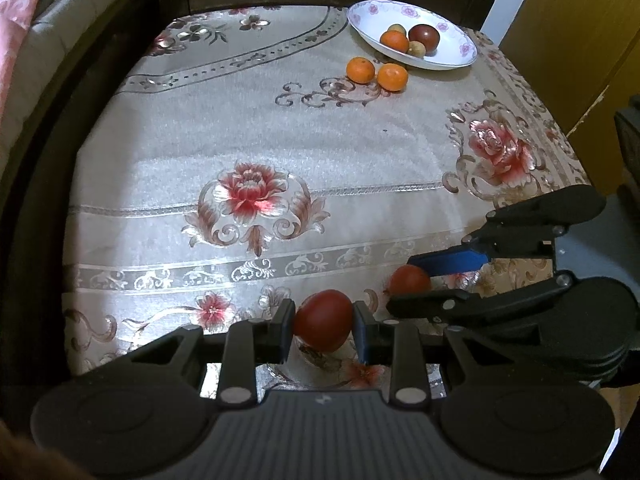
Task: Organize fruits
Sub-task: 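Carry both held red tomatoes across the table toward the white bowl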
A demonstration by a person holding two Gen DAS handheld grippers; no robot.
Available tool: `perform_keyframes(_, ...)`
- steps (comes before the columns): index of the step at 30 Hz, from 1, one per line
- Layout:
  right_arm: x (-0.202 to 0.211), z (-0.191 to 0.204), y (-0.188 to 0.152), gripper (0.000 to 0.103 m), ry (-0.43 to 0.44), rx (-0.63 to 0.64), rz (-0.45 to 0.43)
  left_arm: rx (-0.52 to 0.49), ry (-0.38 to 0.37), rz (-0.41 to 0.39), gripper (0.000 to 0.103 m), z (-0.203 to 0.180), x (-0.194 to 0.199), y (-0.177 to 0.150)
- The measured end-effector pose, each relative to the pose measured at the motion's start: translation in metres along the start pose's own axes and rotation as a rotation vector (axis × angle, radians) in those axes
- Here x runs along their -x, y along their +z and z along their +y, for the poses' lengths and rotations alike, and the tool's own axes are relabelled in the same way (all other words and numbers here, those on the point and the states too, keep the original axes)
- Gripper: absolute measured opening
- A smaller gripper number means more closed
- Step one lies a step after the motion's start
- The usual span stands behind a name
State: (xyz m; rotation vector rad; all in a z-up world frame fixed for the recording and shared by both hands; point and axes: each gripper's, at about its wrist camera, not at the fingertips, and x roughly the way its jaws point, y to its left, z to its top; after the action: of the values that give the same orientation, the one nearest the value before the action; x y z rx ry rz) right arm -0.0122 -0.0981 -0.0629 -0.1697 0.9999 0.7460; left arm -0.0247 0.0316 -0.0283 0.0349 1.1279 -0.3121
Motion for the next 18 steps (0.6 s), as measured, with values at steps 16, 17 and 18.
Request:
perform_keyframes(16, 0.048, -0.048, 0.009, 0.022, -0.016, -0.169, -0.137, -0.072, -0.057, -0.07, 0.038, -0.018, -0.011, 0.055)
perform_keyframes(17, 0.052, -0.052, 0.01, 0.023, -0.021, -0.176, -0.147, -0.078, -0.063, -0.078, 0.038, -0.021, -0.012, 0.061)
perform_keyframes(18, 0.054, -0.055, 0.011, 0.023, -0.027, -0.183, -0.156, -0.086, -0.068, -0.085, 0.038, -0.023, -0.014, 0.067)
